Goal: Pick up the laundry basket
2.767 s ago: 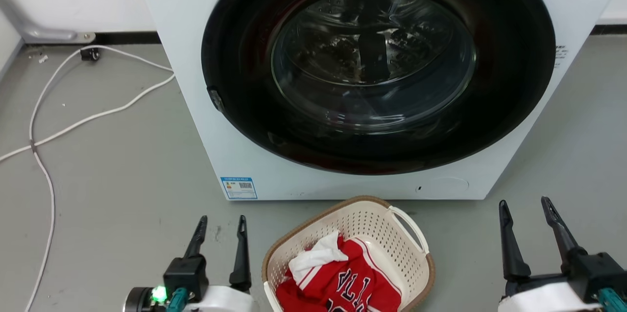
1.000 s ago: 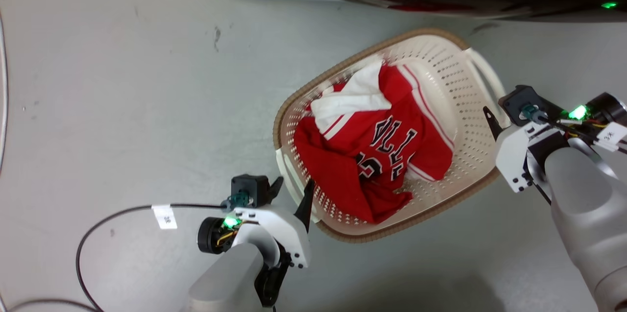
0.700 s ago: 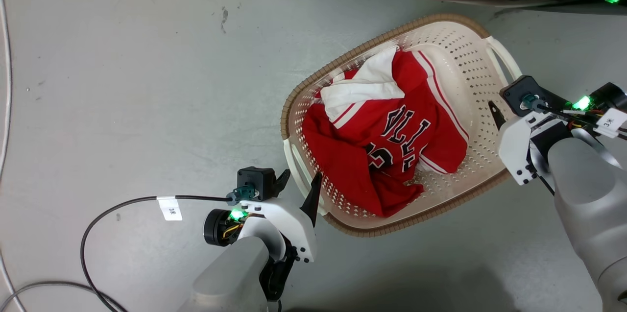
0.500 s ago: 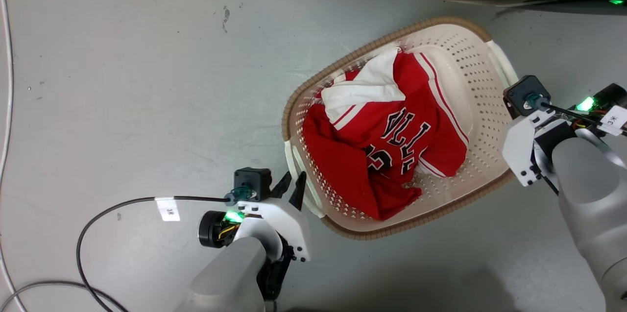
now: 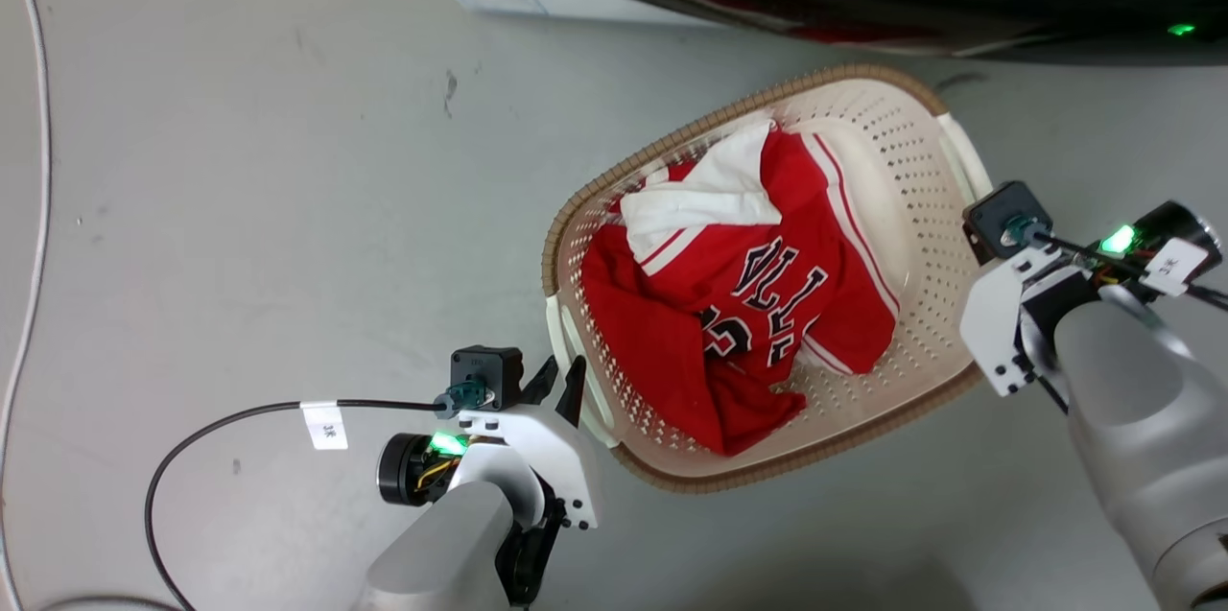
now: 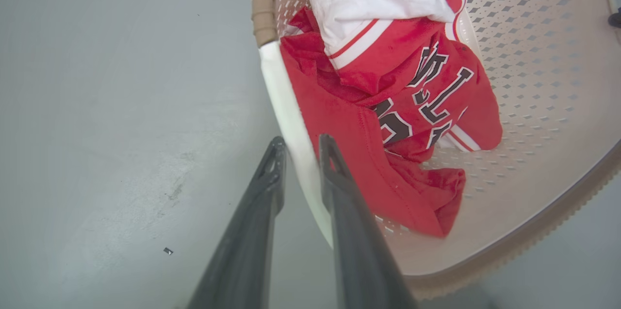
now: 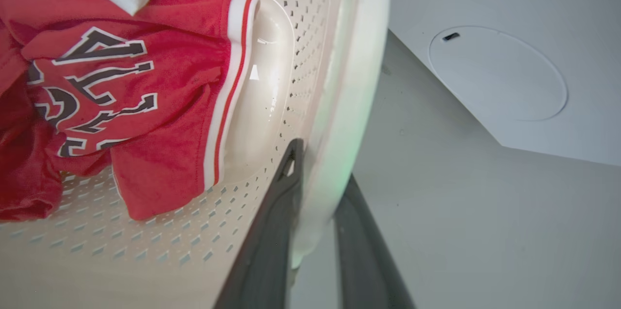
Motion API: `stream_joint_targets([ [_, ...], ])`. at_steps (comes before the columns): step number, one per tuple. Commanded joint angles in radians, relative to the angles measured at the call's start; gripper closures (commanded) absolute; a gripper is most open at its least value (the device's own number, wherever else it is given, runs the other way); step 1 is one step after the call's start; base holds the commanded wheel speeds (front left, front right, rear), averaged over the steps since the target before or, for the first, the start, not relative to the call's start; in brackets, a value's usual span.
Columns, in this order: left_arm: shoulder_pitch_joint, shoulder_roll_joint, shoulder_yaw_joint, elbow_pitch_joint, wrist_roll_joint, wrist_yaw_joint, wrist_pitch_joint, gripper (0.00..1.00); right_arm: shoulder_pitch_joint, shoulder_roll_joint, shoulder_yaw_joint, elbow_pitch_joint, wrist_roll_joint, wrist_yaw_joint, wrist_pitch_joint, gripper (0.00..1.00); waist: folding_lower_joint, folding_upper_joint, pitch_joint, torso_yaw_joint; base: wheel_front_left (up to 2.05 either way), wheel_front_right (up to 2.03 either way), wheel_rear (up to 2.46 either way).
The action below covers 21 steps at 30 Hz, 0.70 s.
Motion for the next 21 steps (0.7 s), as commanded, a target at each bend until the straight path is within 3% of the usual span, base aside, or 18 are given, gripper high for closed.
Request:
stream_joint_targets([
  [1,0.004,-0.017,-0.005,-0.005,0.016,-0.016,-0.003,1.00,0.022,0.028,0.010,0.002,0.005,-0.002,0.001,1.00,0.0000,0.0000,-0.046,-0.009,0.00,0.00,0.00],
  [21,0.013,-0.017,0.063,0.178,0.052,-0.063,-0.006,1.00,0.193,0.123,0.093,0.008,0.102,0.000,0.095,1.00,0.0000,0.0000,-0.348,-0.085,0.00,0.00,0.00],
])
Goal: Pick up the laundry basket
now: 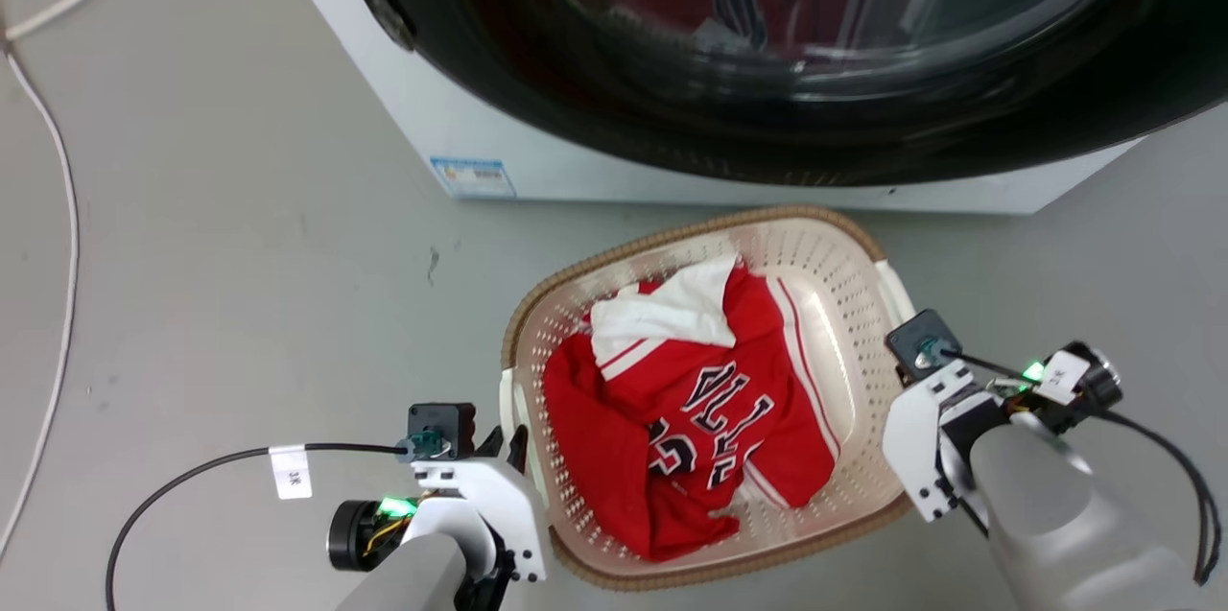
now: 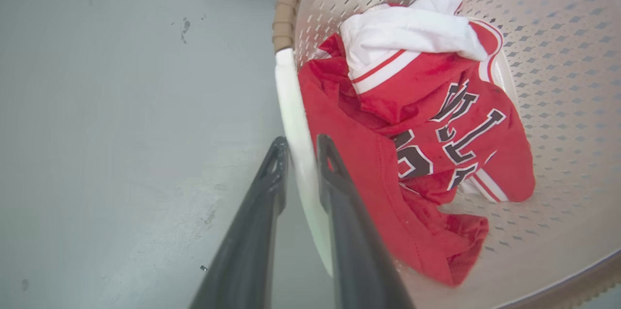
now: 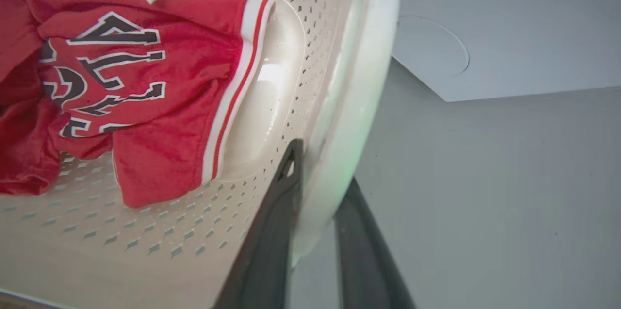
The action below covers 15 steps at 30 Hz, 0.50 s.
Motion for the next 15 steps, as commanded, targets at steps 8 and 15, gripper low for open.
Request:
stream_joint_targets([
  [8,-0.046,-0.017,-0.005,0.090,0.008,-0.044,-0.006,1.00,0.063,0.047,0.071,0.000,0.062,0.003,0.036,1.00,0.0001,0.0000,-0.135,-0.022,0.00,0.00,0.00],
  [15,-0.075,0.003,-0.022,0.145,0.015,-0.067,0.025,1.00,0.101,0.050,0.112,0.000,0.138,0.003,0.077,1.00,0.0001,0.0000,-0.221,-0.021,0.00,0.00,0.00],
])
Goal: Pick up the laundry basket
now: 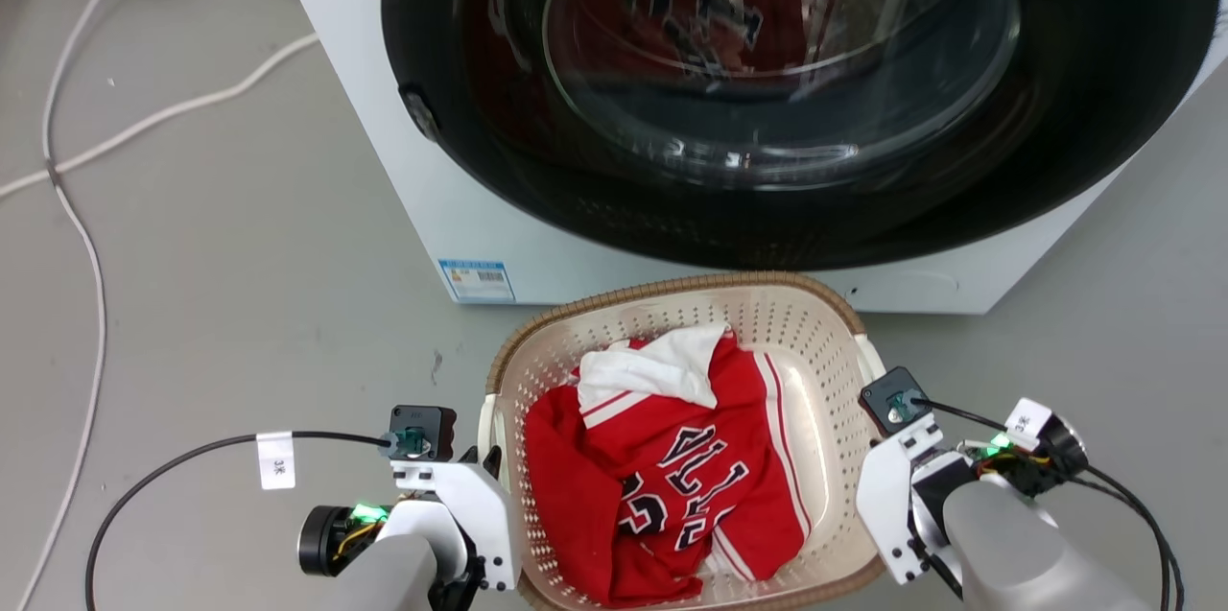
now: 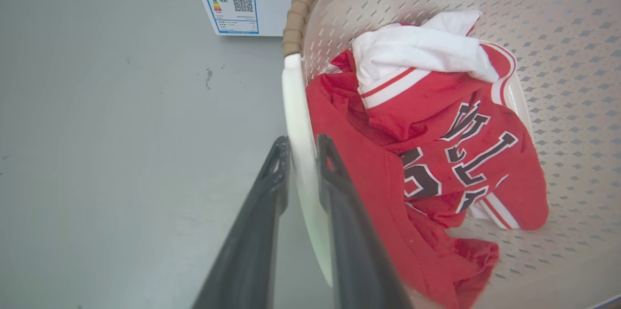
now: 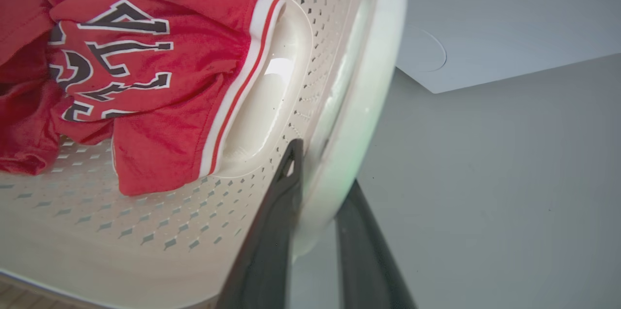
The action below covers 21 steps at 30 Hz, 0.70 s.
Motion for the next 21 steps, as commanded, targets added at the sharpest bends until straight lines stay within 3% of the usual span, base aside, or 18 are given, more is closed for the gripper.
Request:
stream_joint_targets([
  [1,-0.031,-0.002,-0.009,-0.005,0.012,-0.014,0.002,1.00,0.025,0.015,0.019,0.000,0.008,0.003,0.008,1.00,0.0002,0.0000,-0.036,0.001,0.00,0.00,0.00],
  [21,-0.083,0.045,-0.060,0.035,0.004,-0.050,0.186,1.00,0.092,0.012,0.100,0.001,0.211,0.003,0.123,1.00,0.0002,0.0000,-0.201,0.007,0.00,0.00,0.00],
])
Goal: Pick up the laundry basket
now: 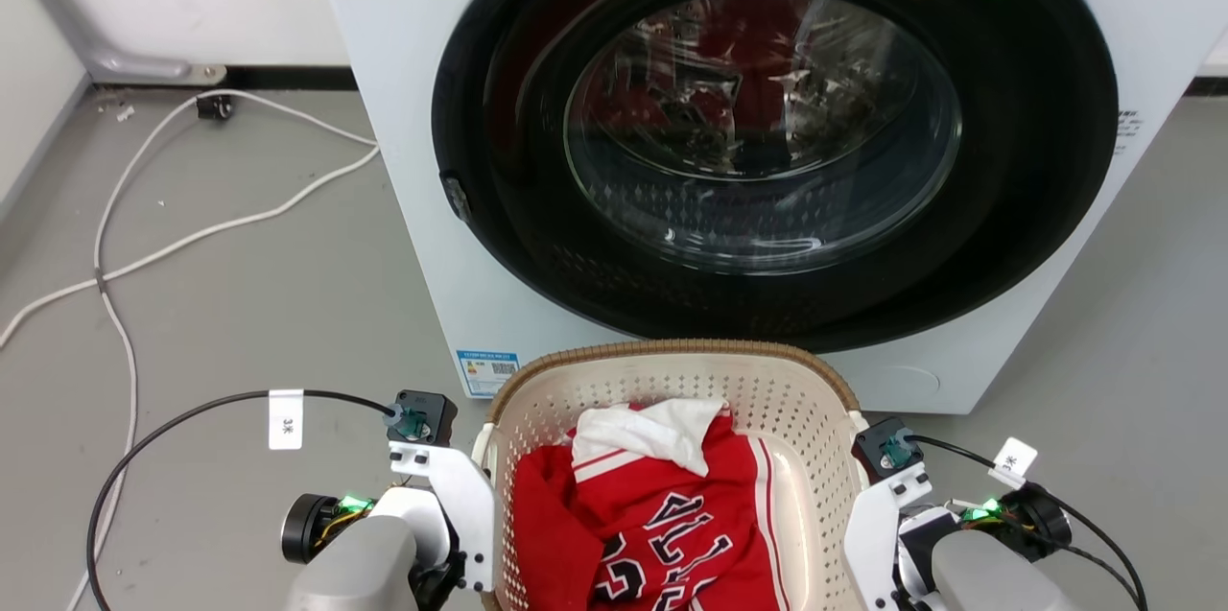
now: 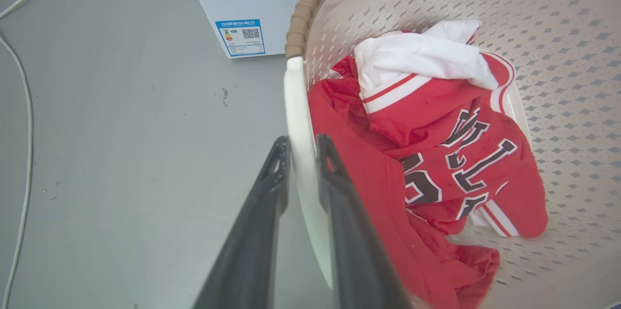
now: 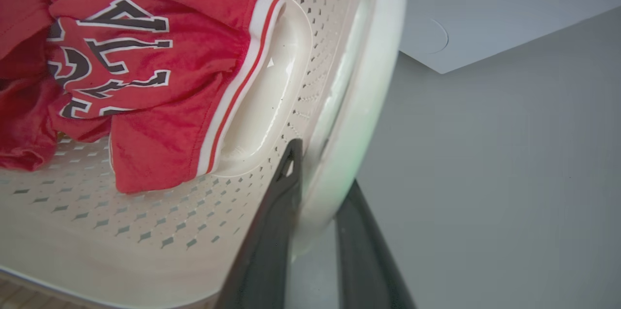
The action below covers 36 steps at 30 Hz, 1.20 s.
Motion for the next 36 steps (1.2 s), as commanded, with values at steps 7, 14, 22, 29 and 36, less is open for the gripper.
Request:
stream_joint_targets([
  [7,-0.045,0.017,-0.013,0.000,-0.014,-0.008,0.072,1.00,0.001,0.000,0.024,0.003,0.049,0.003,0.051,1.00,0.0002,-0.0001,-0.033,-0.005,0.00,0.00,0.00],
  [14,-0.056,0.018,-0.021,0.002,-0.028,-0.008,0.116,1.00,0.003,-0.004,0.046,0.003,0.082,0.003,0.085,1.00,0.0002,-0.0001,-0.053,-0.007,0.00,0.00,0.00],
  [22,-0.044,0.018,-0.029,0.004,-0.042,-0.010,0.133,1.00,0.005,-0.006,0.076,0.003,0.119,0.003,0.101,1.00,0.0002,-0.0001,-0.058,-0.008,0.00,0.00,0.00],
  [29,-0.039,0.017,-0.036,0.005,-0.051,-0.010,0.139,1.00,0.001,-0.013,0.104,0.003,0.150,0.003,0.111,1.00,0.0002,-0.0001,-0.057,-0.009,0.00,0.00,0.00],
  [36,-0.043,0.020,-0.043,0.006,-0.057,-0.010,0.142,1.00,-0.010,-0.018,0.135,0.003,0.179,0.003,0.112,1.00,0.0002,-0.0001,-0.055,-0.011,0.00,0.00,0.00],
])
